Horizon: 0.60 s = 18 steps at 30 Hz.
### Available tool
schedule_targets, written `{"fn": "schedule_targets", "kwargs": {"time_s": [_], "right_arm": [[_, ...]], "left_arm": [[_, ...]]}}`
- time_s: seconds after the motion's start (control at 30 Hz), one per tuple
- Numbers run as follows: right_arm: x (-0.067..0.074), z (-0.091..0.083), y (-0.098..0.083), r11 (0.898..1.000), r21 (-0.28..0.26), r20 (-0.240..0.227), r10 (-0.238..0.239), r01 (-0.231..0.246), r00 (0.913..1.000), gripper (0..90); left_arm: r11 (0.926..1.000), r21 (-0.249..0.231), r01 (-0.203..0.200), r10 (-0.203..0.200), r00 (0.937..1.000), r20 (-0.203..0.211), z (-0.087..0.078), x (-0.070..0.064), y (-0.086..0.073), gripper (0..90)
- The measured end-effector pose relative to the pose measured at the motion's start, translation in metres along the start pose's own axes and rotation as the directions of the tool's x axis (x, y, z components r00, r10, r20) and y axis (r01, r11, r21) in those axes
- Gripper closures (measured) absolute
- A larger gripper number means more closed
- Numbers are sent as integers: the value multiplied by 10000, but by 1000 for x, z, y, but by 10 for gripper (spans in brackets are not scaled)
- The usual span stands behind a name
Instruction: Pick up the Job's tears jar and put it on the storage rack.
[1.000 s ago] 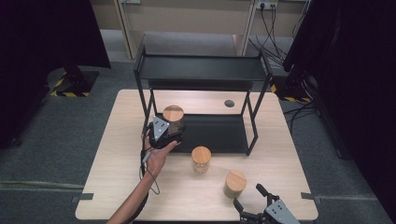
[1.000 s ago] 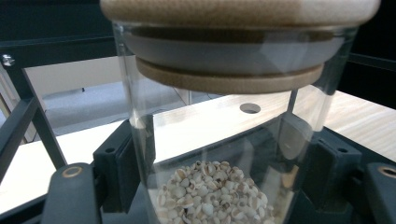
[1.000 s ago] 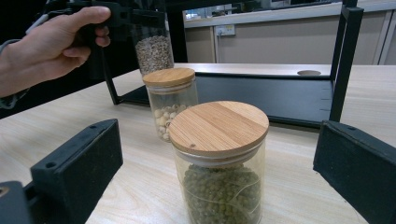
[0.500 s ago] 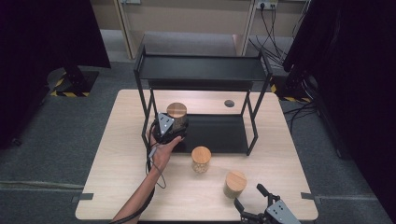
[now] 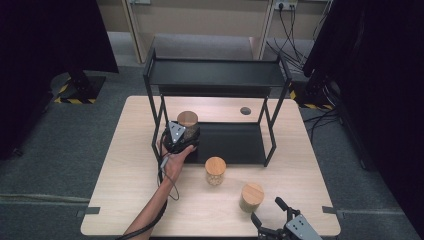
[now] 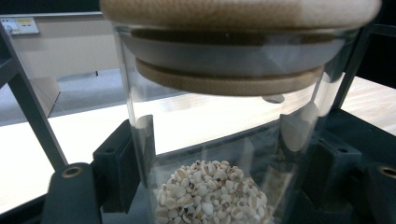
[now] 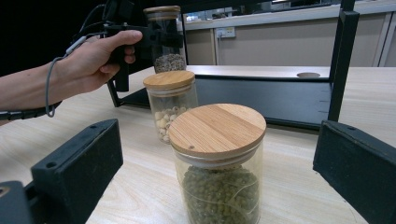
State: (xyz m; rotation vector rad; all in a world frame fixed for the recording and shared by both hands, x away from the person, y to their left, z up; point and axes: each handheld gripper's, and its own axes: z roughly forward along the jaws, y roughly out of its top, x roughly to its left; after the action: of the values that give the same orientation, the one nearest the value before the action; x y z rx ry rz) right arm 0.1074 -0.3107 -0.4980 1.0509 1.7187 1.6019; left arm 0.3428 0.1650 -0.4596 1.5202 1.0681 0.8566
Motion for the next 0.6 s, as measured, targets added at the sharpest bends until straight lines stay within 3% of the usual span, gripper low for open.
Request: {"fn": "schedule_targets", "kwargs": {"time_s": [0.4,0.6], "right_arm": [[-1,0,0,10000,-7,0,9,-9,10000,18],[0,0,0,10000,-27,-15,-25,25,10000,17]], "left_arm": [[10000,-23,-66,66,10000,3,2,-2,-7,251],[9998,-161,110,-110,9999,25,0,1,-12,249]]}}
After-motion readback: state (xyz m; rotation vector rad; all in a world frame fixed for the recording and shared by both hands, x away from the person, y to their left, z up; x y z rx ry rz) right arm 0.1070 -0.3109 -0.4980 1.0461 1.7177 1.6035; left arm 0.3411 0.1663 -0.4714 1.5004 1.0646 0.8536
